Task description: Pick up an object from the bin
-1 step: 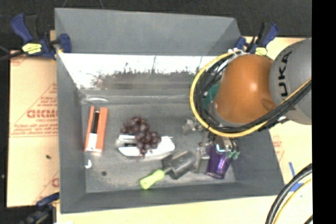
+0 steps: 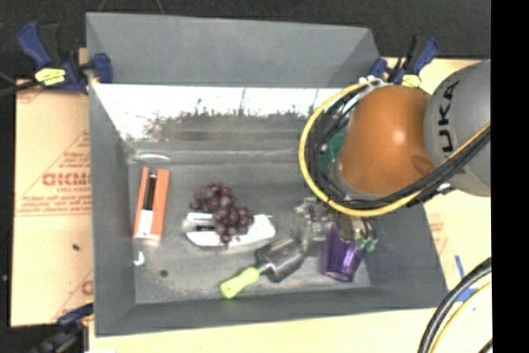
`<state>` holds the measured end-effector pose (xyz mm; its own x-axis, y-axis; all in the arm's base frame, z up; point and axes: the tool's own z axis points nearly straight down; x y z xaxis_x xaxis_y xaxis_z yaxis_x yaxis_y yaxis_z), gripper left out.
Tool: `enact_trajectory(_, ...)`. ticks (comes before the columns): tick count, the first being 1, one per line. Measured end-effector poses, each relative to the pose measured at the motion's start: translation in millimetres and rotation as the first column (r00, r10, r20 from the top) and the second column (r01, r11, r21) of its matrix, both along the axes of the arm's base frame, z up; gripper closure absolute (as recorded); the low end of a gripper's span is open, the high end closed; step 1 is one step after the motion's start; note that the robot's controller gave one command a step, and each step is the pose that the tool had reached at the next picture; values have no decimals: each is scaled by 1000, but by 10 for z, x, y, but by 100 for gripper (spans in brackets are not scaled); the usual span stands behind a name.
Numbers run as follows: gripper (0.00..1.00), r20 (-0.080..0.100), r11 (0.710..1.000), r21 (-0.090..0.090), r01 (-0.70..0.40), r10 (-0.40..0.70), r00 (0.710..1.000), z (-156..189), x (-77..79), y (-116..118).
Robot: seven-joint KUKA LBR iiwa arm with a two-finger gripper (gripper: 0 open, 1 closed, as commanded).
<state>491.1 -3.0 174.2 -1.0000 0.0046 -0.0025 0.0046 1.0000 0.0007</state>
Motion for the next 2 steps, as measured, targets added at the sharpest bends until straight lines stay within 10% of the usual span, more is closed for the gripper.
enact_trajectory(1,100,0,1000,0,0,0,1000,0,0,0)
enact_trajectory(2,0,-1,1000,3,-21,21,1000,-620,-36,281)
